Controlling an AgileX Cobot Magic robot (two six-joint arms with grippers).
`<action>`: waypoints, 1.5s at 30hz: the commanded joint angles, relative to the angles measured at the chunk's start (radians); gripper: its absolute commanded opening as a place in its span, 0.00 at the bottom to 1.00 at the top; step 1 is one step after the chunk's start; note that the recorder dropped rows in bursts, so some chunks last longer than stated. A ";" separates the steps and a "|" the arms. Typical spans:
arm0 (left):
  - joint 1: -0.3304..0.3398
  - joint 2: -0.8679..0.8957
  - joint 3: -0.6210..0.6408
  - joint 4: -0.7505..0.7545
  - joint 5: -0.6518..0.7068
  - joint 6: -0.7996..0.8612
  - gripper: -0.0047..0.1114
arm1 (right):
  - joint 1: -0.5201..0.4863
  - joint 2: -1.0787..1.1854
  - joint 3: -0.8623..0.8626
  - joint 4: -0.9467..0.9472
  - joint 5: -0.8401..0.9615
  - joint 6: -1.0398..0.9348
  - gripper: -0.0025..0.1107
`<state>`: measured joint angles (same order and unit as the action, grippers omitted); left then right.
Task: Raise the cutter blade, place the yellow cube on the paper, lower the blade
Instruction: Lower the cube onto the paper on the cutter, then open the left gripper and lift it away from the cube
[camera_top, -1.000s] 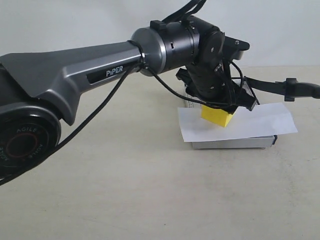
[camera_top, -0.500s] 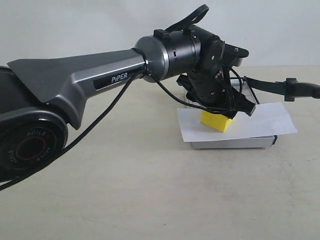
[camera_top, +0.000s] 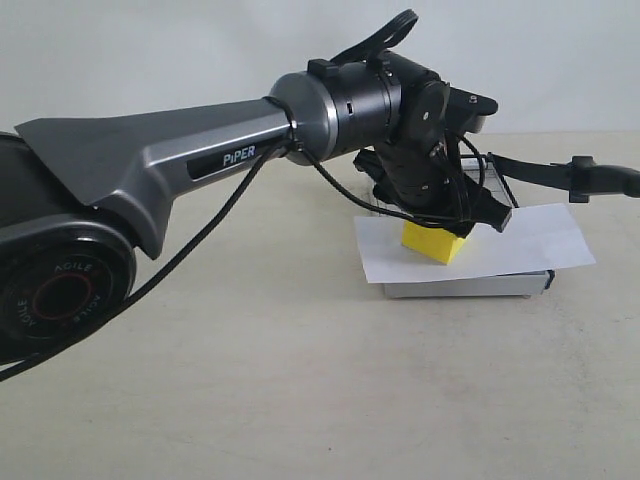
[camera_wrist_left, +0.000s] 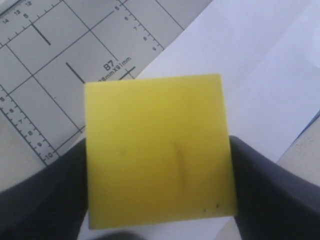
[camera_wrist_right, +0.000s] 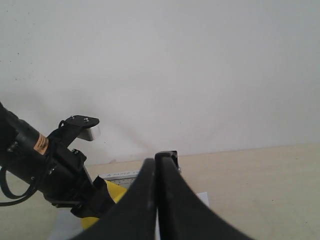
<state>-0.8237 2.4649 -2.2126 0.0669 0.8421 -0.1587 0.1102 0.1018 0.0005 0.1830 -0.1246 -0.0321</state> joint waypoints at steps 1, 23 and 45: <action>0.001 0.003 -0.004 -0.007 -0.007 -0.005 0.57 | 0.003 -0.003 0.000 -0.005 -0.013 0.000 0.02; 0.001 -0.016 -0.025 -0.011 0.000 -0.005 0.63 | 0.003 -0.003 0.000 -0.005 -0.013 0.000 0.02; 0.001 -0.103 -0.027 -0.043 0.055 -0.005 0.68 | 0.003 -0.003 0.000 -0.005 -0.013 0.005 0.02</action>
<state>-0.8237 2.3978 -2.2316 0.0405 0.8893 -0.1587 0.1102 0.1018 0.0005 0.1830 -0.1246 -0.0280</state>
